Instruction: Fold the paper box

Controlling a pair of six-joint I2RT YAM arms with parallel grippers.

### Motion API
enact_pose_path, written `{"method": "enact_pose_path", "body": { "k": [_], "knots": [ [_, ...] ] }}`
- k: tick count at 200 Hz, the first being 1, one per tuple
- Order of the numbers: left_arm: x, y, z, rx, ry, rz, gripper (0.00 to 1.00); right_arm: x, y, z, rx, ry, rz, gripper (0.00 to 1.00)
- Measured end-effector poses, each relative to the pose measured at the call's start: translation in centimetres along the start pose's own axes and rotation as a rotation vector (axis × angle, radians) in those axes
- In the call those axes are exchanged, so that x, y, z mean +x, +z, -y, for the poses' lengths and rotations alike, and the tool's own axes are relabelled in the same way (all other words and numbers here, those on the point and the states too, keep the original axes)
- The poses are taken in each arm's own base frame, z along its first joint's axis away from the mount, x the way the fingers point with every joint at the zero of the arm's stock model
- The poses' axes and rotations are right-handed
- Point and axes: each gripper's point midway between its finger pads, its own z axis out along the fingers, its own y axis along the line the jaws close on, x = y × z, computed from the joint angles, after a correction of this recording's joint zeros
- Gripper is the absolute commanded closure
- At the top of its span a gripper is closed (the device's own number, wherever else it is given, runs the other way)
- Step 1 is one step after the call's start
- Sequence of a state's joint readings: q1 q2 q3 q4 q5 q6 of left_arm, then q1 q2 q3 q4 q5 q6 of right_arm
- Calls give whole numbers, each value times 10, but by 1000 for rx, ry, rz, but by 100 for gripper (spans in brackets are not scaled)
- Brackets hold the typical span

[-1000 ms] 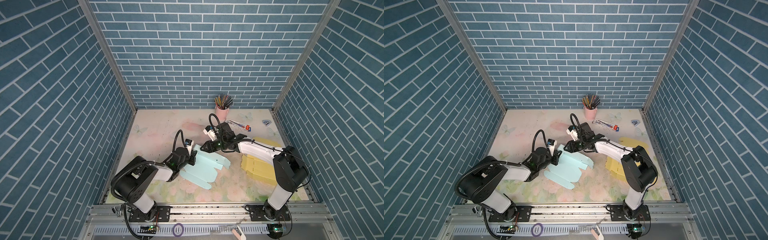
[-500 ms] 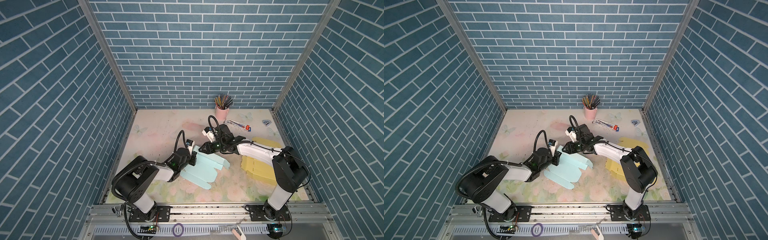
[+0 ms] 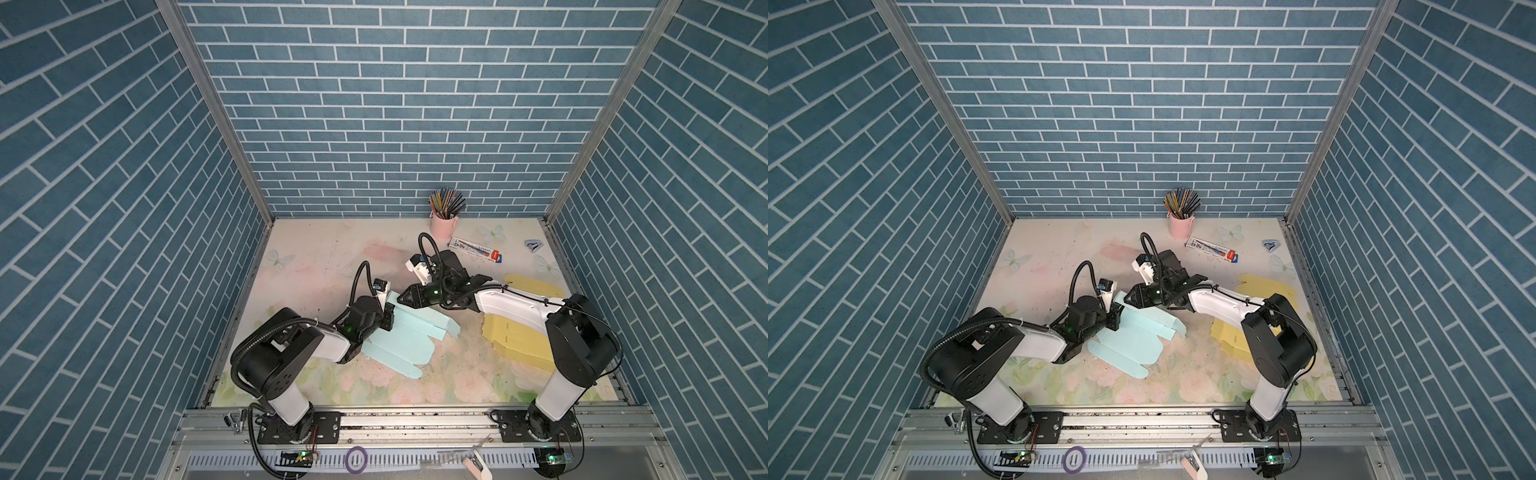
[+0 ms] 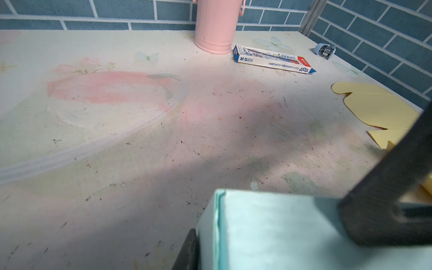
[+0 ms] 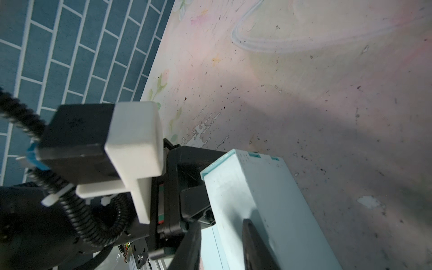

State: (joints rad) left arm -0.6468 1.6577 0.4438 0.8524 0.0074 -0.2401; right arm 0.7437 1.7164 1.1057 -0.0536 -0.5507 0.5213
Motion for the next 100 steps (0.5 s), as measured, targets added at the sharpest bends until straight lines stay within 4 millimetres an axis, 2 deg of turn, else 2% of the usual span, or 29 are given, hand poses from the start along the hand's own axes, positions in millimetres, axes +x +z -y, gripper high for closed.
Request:
{"method": "enact_pose_path", "body": {
  "k": [22,49,78,100],
  "knots": [
    [0,1,-2,-10,8,4,89,0,-1,-1,0,1,11,68],
    [0,0,-1,-16,18,5,89,-1,0,-3,-1,7,27,68],
    [-1,0,0,-18,15,8,81,3,1,-4,3,18,28,68],
    [-1,0,1,-18,13,9,81,8,3,-8,3,20,22,68]
  ]
}}
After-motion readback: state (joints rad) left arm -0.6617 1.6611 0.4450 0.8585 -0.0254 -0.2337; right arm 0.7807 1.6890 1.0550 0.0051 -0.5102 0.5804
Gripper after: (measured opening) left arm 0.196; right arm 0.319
